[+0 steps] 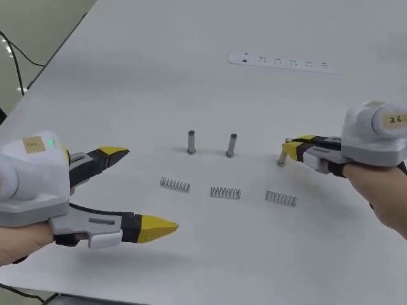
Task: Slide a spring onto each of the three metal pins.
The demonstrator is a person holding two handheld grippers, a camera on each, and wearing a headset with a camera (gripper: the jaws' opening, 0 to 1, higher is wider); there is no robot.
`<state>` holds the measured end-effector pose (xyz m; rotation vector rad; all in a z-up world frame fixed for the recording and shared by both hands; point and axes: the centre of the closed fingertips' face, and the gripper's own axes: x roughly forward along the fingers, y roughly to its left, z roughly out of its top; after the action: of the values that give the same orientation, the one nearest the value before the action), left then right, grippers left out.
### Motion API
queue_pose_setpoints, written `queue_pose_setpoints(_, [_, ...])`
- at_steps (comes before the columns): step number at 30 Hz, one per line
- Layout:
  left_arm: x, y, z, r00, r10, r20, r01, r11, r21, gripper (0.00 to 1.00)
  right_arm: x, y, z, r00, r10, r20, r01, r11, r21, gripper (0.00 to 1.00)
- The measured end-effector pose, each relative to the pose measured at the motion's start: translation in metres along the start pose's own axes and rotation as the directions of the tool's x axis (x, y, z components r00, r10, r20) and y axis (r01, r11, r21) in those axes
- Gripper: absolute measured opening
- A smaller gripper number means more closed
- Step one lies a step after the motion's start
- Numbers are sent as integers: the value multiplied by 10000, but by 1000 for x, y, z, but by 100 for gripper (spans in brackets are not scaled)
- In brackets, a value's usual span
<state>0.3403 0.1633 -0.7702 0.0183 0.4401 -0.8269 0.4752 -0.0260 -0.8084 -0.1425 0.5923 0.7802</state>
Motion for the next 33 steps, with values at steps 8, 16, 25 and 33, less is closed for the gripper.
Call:
queue_pose_setpoints(8, [0, 0, 1, 10000, -13, 41, 13, 10000, 0, 96, -2, 3, -2, 10000, -63, -54, 62, 9998, -199, 6])
queue_pose_setpoints(16, [0, -1, 0, 10000, -75, 46, 75, 10000, 17, 96, -3, 2, -2, 10000, -33, -3, 33, 9994, 354, 9])
queue_pose_setpoints(25, [-1, -2, 1, 9999, -73, 78, 73, 10000, 12, 96, -3, -1, 0, 9999, -78, 107, 64, 9914, 1311, 23])
queue_pose_setpoints(33, [-1, -2, 1, 9999, -105, 59, 104, 9999, 30, 96, -3, 0, 2, 9998, -66, 210, 30, 9859, 1674, 34])
